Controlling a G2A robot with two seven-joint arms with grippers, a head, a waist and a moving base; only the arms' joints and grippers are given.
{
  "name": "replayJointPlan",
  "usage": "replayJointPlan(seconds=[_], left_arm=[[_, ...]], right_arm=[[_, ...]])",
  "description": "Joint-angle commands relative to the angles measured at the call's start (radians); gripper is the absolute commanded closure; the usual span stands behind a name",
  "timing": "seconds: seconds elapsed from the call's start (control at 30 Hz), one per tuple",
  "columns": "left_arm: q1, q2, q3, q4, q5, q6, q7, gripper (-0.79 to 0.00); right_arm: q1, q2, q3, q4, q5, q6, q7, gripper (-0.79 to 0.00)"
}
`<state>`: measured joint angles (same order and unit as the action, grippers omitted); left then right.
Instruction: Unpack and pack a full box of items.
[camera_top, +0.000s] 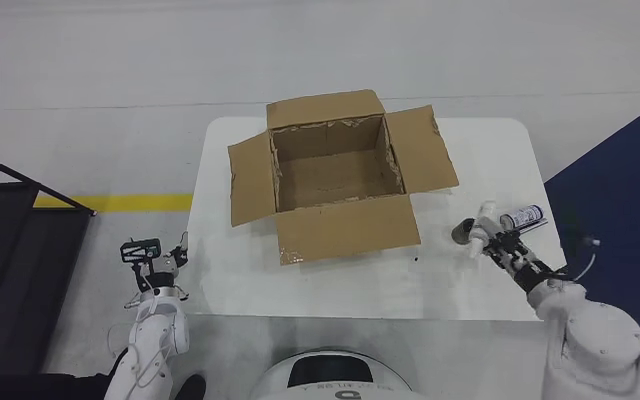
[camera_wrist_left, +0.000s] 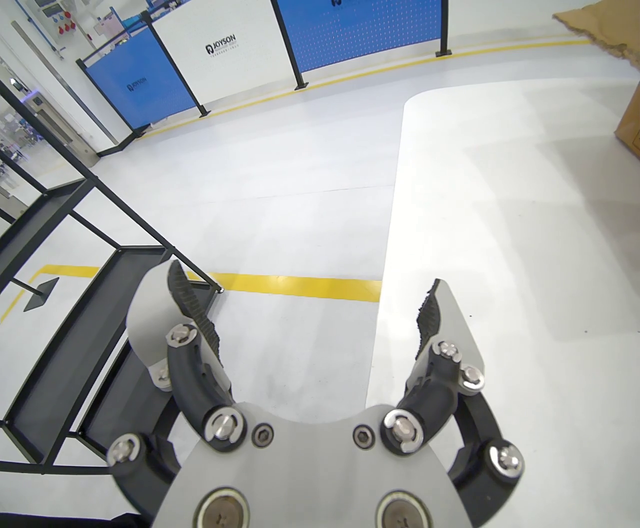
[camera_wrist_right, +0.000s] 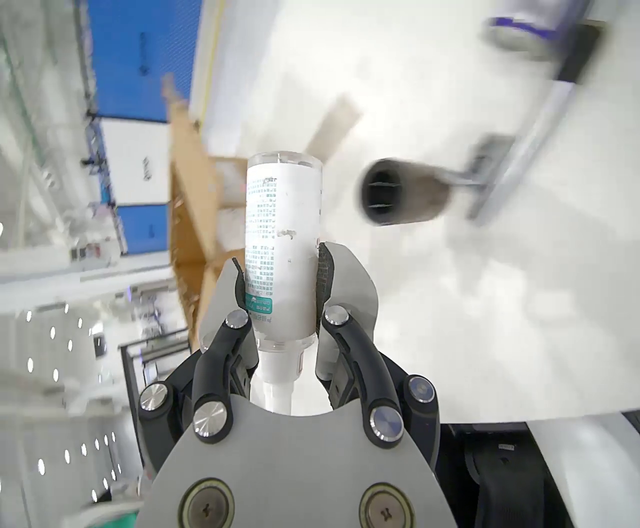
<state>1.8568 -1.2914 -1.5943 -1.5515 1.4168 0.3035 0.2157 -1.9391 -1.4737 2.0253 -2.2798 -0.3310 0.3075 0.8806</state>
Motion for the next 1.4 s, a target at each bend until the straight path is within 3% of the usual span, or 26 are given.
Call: replayJointPlan(seconds=[0.0,0.17,0.27,0.37,0.5,0.67,0.93,1.0,1.07,1.13,1.17,1.2,1.27,1.37], left_arm=[[0.000,0.000,0.000,0.000,0.000,0.000,0.000,-0.785],[0.000,0.000,0.000,0.000,0.000,0.000,0.000,-0.785],[0.000,0.000,0.000,0.000,0.000,0.000,0.000,-0.785],[0.000,0.000,0.000,0.000,0.000,0.000,0.000,-0.785],[0.000,0.000,0.000,0.000,0.000,0.000,0.000,-0.785],[0.000,0.000,0.000,0.000,0.000,0.000,0.000,-0.785],[0.000,0.000,0.000,0.000,0.000,0.000,0.000,-0.785],[0.000,0.000,0.000,0.000,0.000,0.000,0.000,-0.785],[0.000,0.000,0.000,0.000,0.000,0.000,0.000,-0.785],[0.000,0.000,0.000,0.000,0.000,0.000,0.000,-0.785],[0.000,0.000,0.000,0.000,0.000,0.000,0.000,-0.785],[0.000,0.000,0.000,0.000,0.000,0.000,0.000,-0.785],[0.000,0.000,0.000,0.000,0.000,0.000,0.000,-0.785],[0.000,0.000,0.000,0.000,0.000,0.000,0.000,-0.785]], right_arm=[[0.017,0.005,-0.086,-0.070,-0.042,-0.004,0.028,0.000],[0.166,0.016,-0.463,-0.070,-0.346,0.025,0.054,0.000],[0.281,0.012,-0.698,-0.019,-0.527,0.117,0.056,0.000],[0.432,-0.004,-0.851,0.102,-0.601,0.235,0.044,0.000],[0.597,-0.030,-0.953,0.252,-0.610,0.387,0.015,0.000],[0.743,-0.064,-1.018,0.425,-0.603,0.546,-0.113,0.000],[0.847,-0.096,-1.090,0.633,-0.672,0.696,-0.246,0.000],[0.863,-0.101,-1.111,0.675,-0.696,0.705,-0.237,-0.043],[0.868,-0.106,-1.122,0.705,-0.713,0.705,-0.223,-0.148],[0.871,-0.110,-1.130,0.730,-0.737,0.705,-0.207,-0.329],[0.873,-0.111,-1.131,0.738,-0.749,0.705,-0.197,-0.489],[0.874,-0.112,-1.125,0.738,-0.760,0.705,-0.187,-0.785],[0.856,-0.111,-1.100,0.682,-0.776,0.705,-0.170,-0.785],[0.782,-0.097,-1.052,0.489,-0.795,0.695,-0.122,-0.785]])
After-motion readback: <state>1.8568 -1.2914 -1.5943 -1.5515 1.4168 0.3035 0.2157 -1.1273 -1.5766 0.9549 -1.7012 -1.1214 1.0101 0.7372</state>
